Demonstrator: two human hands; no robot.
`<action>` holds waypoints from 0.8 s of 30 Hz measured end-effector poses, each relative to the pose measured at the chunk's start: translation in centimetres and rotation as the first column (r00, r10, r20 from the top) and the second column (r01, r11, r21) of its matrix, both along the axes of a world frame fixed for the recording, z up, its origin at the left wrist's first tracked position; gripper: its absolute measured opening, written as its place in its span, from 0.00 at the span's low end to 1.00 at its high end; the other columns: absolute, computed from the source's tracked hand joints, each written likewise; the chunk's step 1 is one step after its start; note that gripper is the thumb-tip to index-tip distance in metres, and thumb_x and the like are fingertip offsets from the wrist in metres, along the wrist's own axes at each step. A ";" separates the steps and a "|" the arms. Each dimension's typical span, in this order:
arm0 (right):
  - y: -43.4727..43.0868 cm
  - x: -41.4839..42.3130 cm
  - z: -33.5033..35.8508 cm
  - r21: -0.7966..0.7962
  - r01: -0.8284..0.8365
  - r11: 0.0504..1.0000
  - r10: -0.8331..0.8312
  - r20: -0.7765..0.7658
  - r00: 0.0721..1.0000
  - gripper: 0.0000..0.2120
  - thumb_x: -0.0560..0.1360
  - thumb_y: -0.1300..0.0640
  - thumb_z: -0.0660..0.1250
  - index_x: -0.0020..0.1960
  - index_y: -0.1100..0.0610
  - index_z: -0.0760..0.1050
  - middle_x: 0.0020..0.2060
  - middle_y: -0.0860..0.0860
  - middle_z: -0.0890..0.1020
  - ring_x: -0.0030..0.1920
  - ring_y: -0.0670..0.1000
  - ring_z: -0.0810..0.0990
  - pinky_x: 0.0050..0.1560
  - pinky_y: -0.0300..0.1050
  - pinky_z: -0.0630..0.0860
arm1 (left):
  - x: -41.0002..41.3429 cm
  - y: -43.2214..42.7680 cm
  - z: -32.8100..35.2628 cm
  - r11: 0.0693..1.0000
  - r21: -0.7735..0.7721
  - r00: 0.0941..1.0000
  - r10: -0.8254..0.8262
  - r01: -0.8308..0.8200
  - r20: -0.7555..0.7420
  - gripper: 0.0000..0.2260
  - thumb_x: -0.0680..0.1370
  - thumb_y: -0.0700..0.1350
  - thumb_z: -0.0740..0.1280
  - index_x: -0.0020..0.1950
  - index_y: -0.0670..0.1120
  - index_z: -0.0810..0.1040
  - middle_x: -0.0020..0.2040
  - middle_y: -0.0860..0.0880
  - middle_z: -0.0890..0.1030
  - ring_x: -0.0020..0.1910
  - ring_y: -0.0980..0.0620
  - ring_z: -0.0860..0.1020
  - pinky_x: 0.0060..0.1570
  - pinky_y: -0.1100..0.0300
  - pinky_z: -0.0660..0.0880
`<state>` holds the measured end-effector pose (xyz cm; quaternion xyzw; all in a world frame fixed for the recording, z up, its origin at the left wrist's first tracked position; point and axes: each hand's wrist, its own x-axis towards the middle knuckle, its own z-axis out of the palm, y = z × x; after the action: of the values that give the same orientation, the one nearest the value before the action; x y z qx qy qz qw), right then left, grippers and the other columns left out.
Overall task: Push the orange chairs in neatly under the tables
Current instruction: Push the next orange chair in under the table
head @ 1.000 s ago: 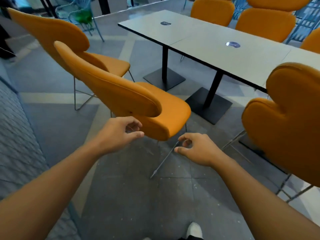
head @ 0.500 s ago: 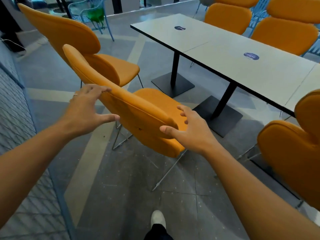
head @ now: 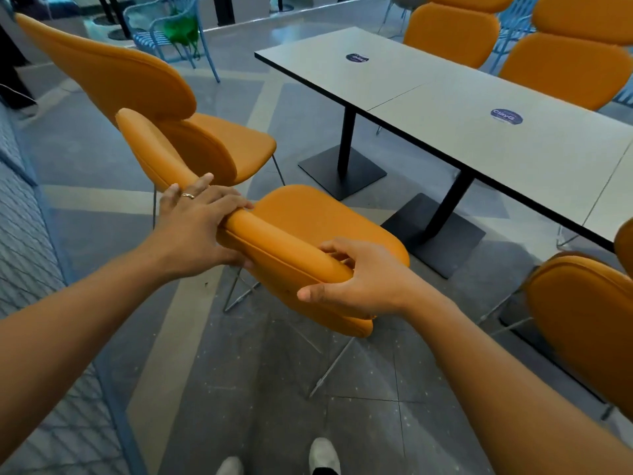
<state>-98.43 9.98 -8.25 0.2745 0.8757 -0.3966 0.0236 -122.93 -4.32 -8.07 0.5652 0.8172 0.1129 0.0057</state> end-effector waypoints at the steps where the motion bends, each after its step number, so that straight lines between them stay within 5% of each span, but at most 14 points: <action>1: -0.2 -0.2 0.1 0.015 0.024 1.000 -0.024 0.006 1.000 0.34 0.67 0.33 0.75 0.69 0.43 0.72 0.59 0.42 0.78 0.58 0.46 0.76 0.60 0.51 0.77 | -0.6 0.2 -0.1 0.999 0.010 0.999 -0.032 0.032 -0.003 0.39 0.60 0.67 0.75 0.69 0.61 0.68 0.72 0.54 0.68 0.77 0.47 0.52 0.71 0.39 0.42; 7: -2.7 -2.2 0.7 0.247 0.176 0.953 -0.203 0.087 0.975 0.25 0.67 0.30 0.72 0.53 0.47 0.75 0.45 0.44 0.79 0.46 0.47 0.77 0.48 0.52 0.79 | -2.7 0.3 -0.9 0.978 0.066 0.978 -0.193 0.198 -0.077 0.36 0.60 0.78 0.61 0.63 0.60 0.71 0.61 0.53 0.74 0.69 0.45 0.64 0.70 0.41 0.48; 12: -5.6 -4.9 0.7 0.426 0.282 0.859 -0.386 0.181 0.904 0.33 0.63 0.21 0.67 0.54 0.46 0.72 0.46 0.46 0.77 0.45 0.49 0.75 0.44 0.49 0.74 | -4.9 0.9 -0.2 0.948 0.000 0.944 -0.317 0.318 -0.090 0.35 0.62 0.71 0.70 0.66 0.60 0.69 0.64 0.52 0.74 0.68 0.44 0.65 0.68 0.43 0.53; 15: -6.6 -5.7 0.3 0.538 0.360 0.762 -0.497 0.131 0.858 0.35 0.59 0.18 0.65 0.52 0.44 0.73 0.41 0.46 0.76 0.42 0.50 0.74 0.38 0.46 0.69 | -6.5 0.8 0.2 0.947 -0.025 0.941 -0.321 0.320 -0.109 0.38 0.61 0.66 0.75 0.68 0.59 0.69 0.66 0.50 0.73 0.70 0.43 0.64 0.69 0.42 0.52; 19: -6.2 -5.3 -0.2 0.600 0.399 0.694 -0.506 0.012 0.862 0.36 0.57 0.15 0.61 0.42 0.47 0.76 0.33 0.43 0.76 0.37 0.47 0.77 0.39 0.46 0.77 | -8.0 0.9 -0.3 0.945 0.009 0.937 -0.321 0.326 -0.134 0.36 0.61 0.63 0.77 0.66 0.56 0.71 0.63 0.49 0.76 0.68 0.41 0.67 0.69 0.42 0.51; 24: -4.8 -4.4 -0.4 0.598 0.427 0.678 -0.490 -0.066 0.869 0.34 0.57 0.16 0.61 0.37 0.46 0.75 0.30 0.42 0.77 0.34 0.45 0.77 0.40 0.48 0.79 | -7.9 2.2 -0.7 0.934 0.055 0.926 -0.339 0.352 -0.164 0.36 0.59 0.72 0.69 0.61 0.55 0.74 0.57 0.49 0.79 0.61 0.41 0.71 0.63 0.42 0.58</action>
<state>-102.83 5.14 -8.67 0.4975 0.8553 -0.0805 -0.1203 -130.87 -2.08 -8.77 0.7071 0.6974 0.1006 -0.0600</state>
